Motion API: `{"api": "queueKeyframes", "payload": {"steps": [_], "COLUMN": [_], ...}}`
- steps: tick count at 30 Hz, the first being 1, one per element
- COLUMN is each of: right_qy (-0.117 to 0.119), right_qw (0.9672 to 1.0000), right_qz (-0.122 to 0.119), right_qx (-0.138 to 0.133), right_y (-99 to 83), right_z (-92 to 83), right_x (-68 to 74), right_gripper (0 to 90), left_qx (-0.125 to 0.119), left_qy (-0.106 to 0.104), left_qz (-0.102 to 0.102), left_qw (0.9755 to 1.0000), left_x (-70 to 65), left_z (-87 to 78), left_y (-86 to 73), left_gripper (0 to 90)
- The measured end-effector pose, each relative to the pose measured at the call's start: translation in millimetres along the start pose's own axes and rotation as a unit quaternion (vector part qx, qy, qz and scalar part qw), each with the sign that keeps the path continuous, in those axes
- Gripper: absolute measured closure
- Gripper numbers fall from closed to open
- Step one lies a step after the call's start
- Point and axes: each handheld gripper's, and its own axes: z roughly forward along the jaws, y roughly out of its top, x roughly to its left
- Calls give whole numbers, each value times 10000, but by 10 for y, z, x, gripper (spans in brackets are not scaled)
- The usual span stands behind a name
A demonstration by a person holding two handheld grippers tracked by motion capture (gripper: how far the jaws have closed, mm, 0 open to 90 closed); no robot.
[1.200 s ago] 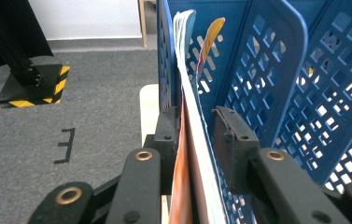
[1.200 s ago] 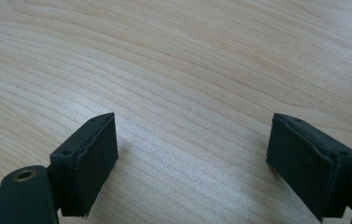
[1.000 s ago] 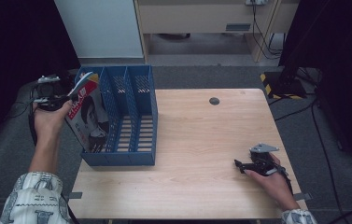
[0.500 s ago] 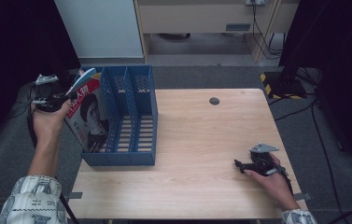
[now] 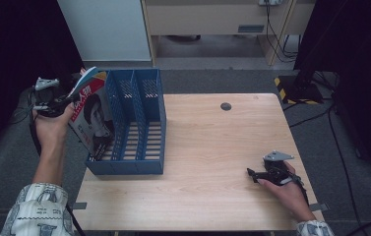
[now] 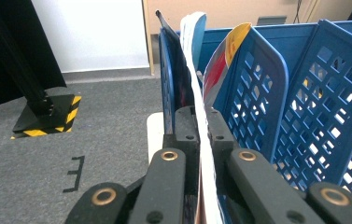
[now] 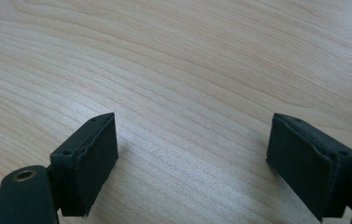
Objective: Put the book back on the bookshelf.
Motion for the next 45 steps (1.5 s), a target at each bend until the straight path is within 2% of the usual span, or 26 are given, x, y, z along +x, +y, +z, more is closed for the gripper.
{"api": "queueKeyframes", "payload": {"steps": [8,16,27,40,45], "right_qy": [3,0,-1,-4,16], "right_qw": [10000,10000,10000,10000,10000], "right_qz": [4,-1,0,-7,9], "right_qx": [2,0,-1,-13,-4], "right_y": [0,0,0,-1,-1], "right_z": [0,0,0,1,-1], "right_x": [1,0,0,0,3], "right_gripper": [166,166,166,166,166], "left_qx": [-117,-256,-285,-253,-274], "left_qy": [29,50,25,-42,-46], "left_qz": [13,69,52,-3,11], "left_qw": [9999,9996,9996,9997,9996], "left_x": [17,-30,-32,-45,-37], "left_z": [3,2,79,85,77], "left_y": [-23,-35,-165,-166,-166], "left_gripper": [868,868,867,860,827]}}
